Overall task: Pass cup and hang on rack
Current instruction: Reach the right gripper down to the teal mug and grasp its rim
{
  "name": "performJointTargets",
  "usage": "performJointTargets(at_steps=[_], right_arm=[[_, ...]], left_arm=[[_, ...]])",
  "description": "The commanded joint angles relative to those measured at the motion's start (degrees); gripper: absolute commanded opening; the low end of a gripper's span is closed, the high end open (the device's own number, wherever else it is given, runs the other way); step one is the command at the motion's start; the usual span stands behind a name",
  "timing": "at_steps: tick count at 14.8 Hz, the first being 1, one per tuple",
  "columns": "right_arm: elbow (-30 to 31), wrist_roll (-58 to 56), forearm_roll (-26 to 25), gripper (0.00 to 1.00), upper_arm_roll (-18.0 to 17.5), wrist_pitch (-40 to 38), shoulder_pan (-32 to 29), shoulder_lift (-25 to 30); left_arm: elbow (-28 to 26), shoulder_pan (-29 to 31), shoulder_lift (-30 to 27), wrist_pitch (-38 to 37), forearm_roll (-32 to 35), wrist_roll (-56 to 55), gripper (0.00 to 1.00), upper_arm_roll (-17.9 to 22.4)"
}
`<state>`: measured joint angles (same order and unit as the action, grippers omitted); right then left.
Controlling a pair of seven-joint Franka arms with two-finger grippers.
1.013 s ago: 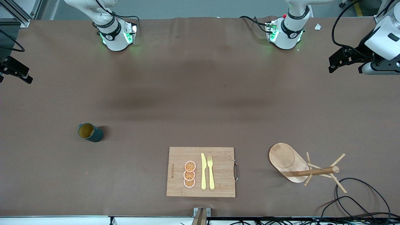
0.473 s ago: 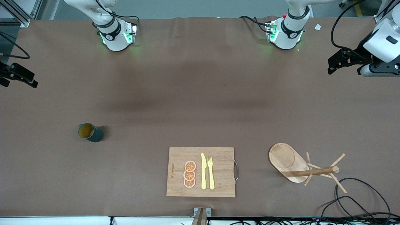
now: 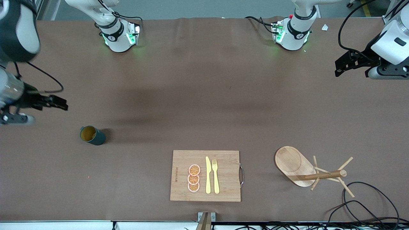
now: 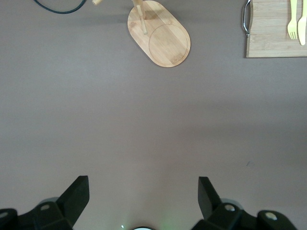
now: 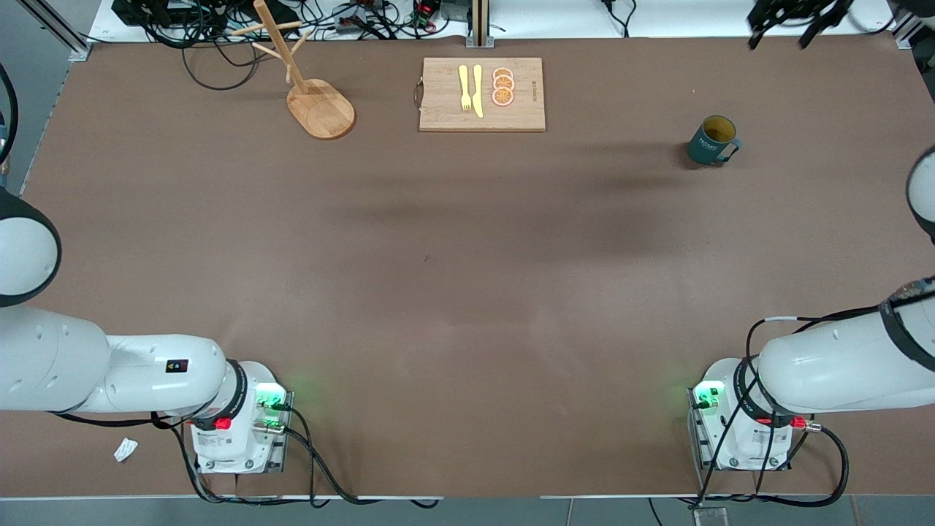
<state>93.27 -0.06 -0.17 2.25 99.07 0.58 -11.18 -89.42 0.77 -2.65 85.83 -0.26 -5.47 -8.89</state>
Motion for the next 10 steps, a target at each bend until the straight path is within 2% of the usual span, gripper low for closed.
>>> performJointTargets(at_steps=[1,7,10], right_arm=[[2.09,1.20,-0.36,1.00,0.12,6.03,-1.01,-4.36],[6.04,1.38,1.04,1.00,0.12,19.03,-2.16,-13.86],[6.49,1.38,3.51,1.00,0.12,20.55,-1.81,-16.58]], left_arm=[[0.38,0.29,0.19,0.66,0.70,0.55,1.00,-0.25],[0.30,0.11,0.72,1.01,0.70,0.55,1.00,-0.34],[0.03,0.20,0.63,1.27,0.70,0.55,1.00,-0.34]])
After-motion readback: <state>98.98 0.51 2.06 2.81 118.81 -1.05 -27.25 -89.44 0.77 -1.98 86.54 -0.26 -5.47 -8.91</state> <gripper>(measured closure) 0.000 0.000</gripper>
